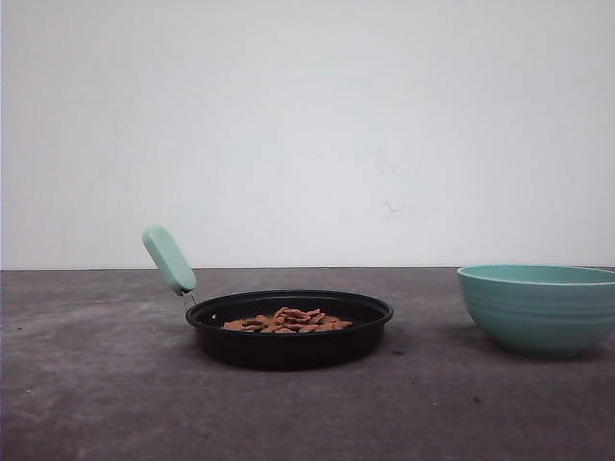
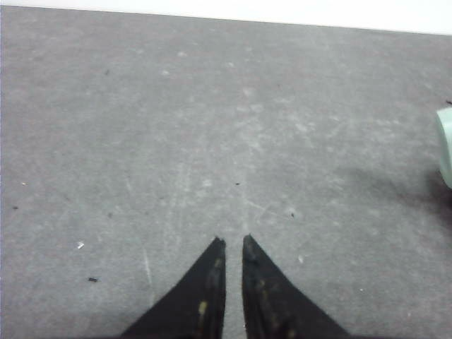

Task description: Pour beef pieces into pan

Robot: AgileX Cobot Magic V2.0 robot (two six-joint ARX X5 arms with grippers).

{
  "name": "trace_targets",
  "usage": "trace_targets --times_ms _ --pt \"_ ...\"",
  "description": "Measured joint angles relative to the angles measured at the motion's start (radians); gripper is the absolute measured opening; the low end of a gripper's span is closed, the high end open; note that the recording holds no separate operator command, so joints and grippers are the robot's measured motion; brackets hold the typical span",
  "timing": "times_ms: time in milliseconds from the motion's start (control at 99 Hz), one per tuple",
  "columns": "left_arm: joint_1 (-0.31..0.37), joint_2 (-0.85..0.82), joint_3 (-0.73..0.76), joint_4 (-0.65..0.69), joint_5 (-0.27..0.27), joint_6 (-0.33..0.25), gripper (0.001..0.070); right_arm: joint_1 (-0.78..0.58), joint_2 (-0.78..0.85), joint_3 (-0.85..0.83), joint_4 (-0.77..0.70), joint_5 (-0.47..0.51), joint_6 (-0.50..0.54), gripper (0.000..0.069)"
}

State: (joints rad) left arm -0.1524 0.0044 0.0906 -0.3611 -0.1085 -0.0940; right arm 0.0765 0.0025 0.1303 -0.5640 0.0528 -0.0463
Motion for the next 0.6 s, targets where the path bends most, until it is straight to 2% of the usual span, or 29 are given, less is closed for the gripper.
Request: trace_targets --times_ms 192,596 --pt "0.001 0.0 -0.001 0.005 -0.044 0.001 0.0016 0.0 0.0 0.0 0.0 0.0 0.0 0.0014" --pt "0.002 0.0 -0.001 0.005 -0.044 -0.004 0.0016 0.0 0.0 0.0 0.0 0.0 0.0 0.0014"
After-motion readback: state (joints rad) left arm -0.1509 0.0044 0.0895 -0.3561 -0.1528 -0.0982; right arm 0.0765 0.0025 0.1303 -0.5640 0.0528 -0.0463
